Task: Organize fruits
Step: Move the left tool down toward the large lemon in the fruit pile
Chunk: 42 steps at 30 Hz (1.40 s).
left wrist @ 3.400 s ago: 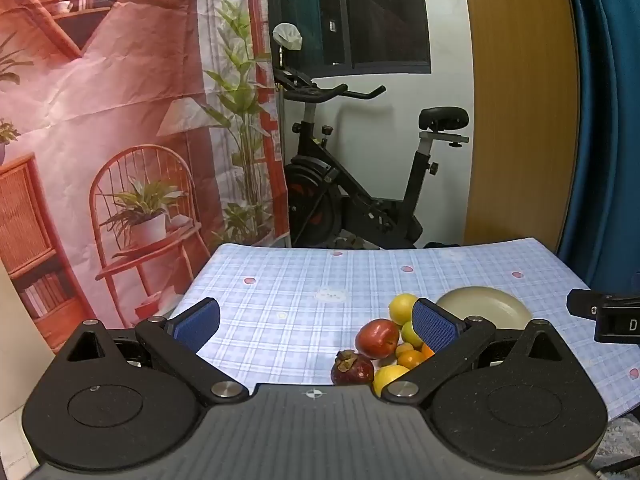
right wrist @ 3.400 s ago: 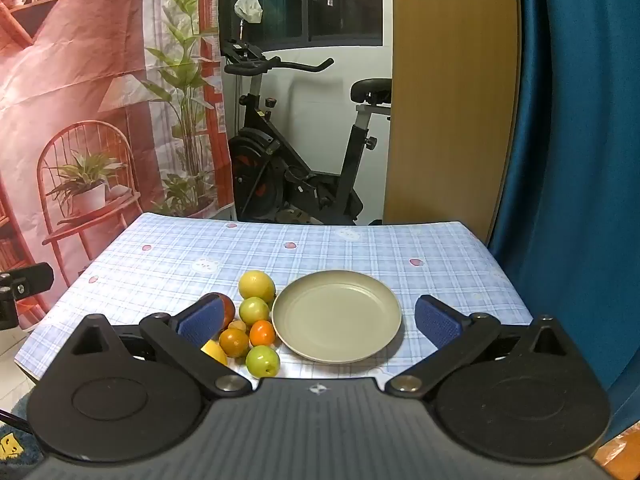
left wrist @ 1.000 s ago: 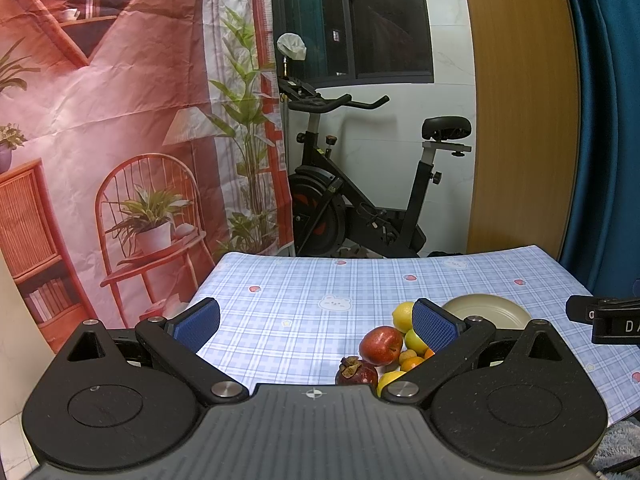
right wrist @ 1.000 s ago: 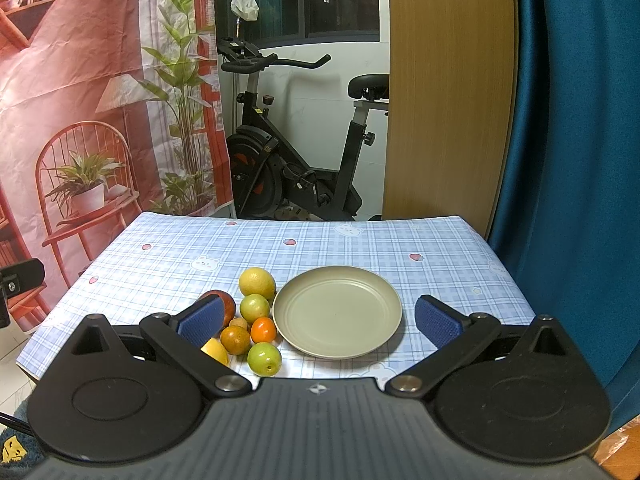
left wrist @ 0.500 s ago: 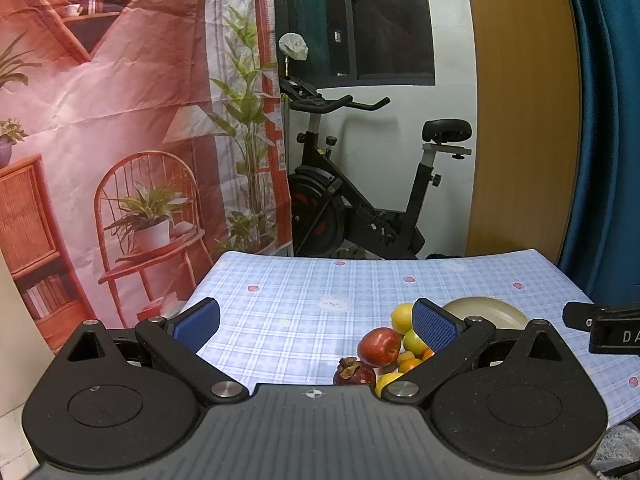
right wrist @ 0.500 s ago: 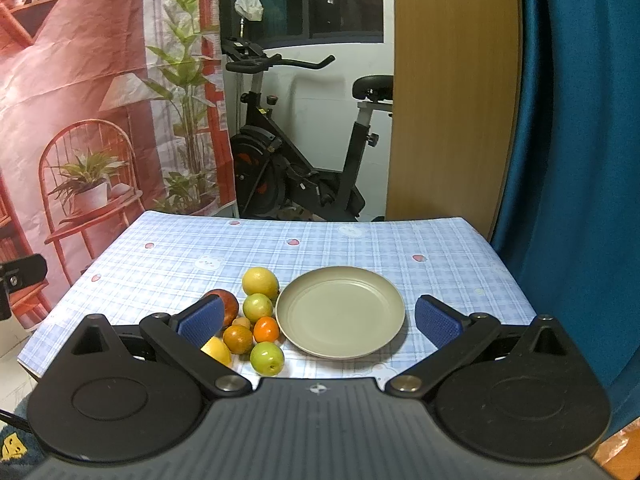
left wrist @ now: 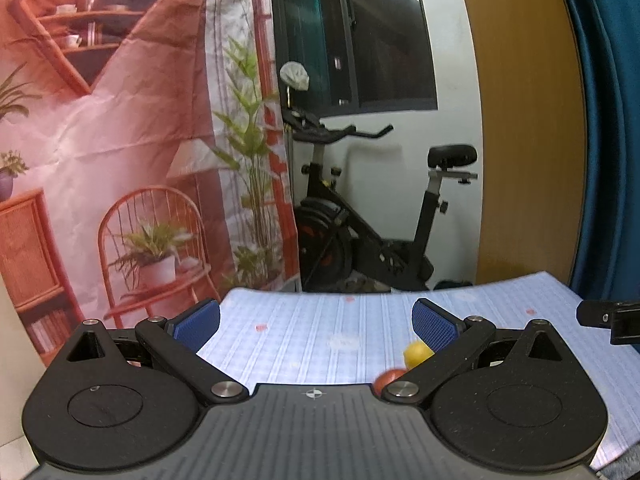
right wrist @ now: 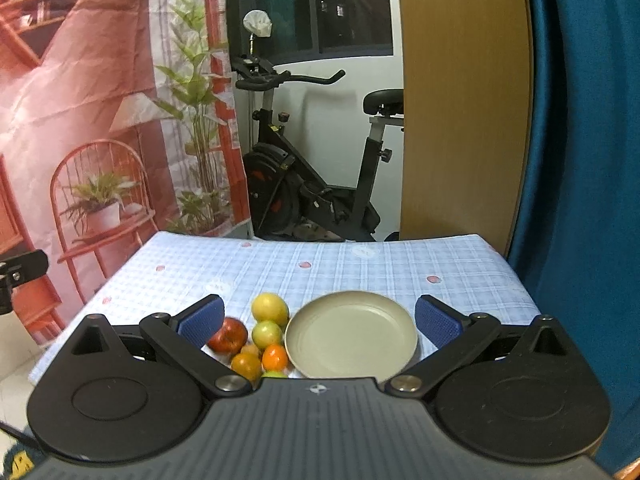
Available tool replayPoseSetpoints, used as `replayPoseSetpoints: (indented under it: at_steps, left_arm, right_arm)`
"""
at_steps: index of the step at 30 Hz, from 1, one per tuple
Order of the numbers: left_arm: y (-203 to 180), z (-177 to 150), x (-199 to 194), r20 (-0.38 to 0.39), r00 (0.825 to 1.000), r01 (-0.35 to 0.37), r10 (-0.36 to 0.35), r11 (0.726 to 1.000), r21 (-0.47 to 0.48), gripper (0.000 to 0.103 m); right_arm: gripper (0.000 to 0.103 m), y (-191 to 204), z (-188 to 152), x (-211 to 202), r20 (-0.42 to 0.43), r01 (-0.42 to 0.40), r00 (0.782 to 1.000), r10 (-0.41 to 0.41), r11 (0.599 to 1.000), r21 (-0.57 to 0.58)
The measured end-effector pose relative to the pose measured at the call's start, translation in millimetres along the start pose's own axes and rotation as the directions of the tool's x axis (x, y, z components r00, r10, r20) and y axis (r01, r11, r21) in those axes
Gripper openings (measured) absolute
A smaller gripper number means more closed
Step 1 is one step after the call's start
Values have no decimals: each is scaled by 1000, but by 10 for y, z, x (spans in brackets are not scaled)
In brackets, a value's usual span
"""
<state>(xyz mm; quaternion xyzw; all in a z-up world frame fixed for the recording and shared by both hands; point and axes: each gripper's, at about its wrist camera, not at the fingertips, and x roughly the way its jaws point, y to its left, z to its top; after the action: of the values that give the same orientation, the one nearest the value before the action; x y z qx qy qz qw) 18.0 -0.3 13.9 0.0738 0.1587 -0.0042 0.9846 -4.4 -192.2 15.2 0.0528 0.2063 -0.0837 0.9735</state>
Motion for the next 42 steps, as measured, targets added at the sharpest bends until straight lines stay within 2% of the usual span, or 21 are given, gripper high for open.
replayPoseSetpoints:
  at_steps: [7, 10, 12, 17, 21, 29, 32, 36, 42]
  left_arm:
    - [0, -23, 366, 54, 998, 13, -12, 1000, -8, 103]
    - [-12, -108, 580, 19, 1000, -10, 10, 1000, -27, 103]
    - [6, -168, 699, -2, 1000, 0, 0, 999, -49, 103]
    - [-15, -392, 887, -25, 997, 69, -71, 994, -86, 102]
    - [-32, -622, 995, -51, 991, 118, -125, 987, -112, 98]
    - [23, -972, 1161, -125, 967, 196, -220, 964, -181, 95]
    - [39, -1017, 1217, -151, 963, 191, -225, 959, -210, 95]
    - [59, -1053, 1217, -157, 964, 182, -214, 964, -193, 85]
    - [119, -1116, 1250, -215, 950, 185, -228, 961, -204, 84]
  right_arm:
    - [103, -73, 6, 350, 99, 2, 995, 2, 999, -42]
    - [103, -102, -74, 549, 77, 5, 997, -3, 1000, -28]
    - [103, -96, -153, 654, 72, -10, 997, 14, 999, -44]
    - [103, -59, -357, 881, 23, -11, 1000, 13, 997, -79]
    - [103, -9, -542, 1008, -11, -15, 1000, 14, 994, -105]
    - [101, 91, -795, 1190, -67, -66, 996, 56, 987, -150]
    - [101, 114, -841, 1287, -109, -112, 989, 96, 981, -156]
    - [101, 163, -879, 1385, -152, -159, 979, 135, 974, -163]
    - [101, 304, -936, 1458, -182, -184, 972, 147, 961, -205]
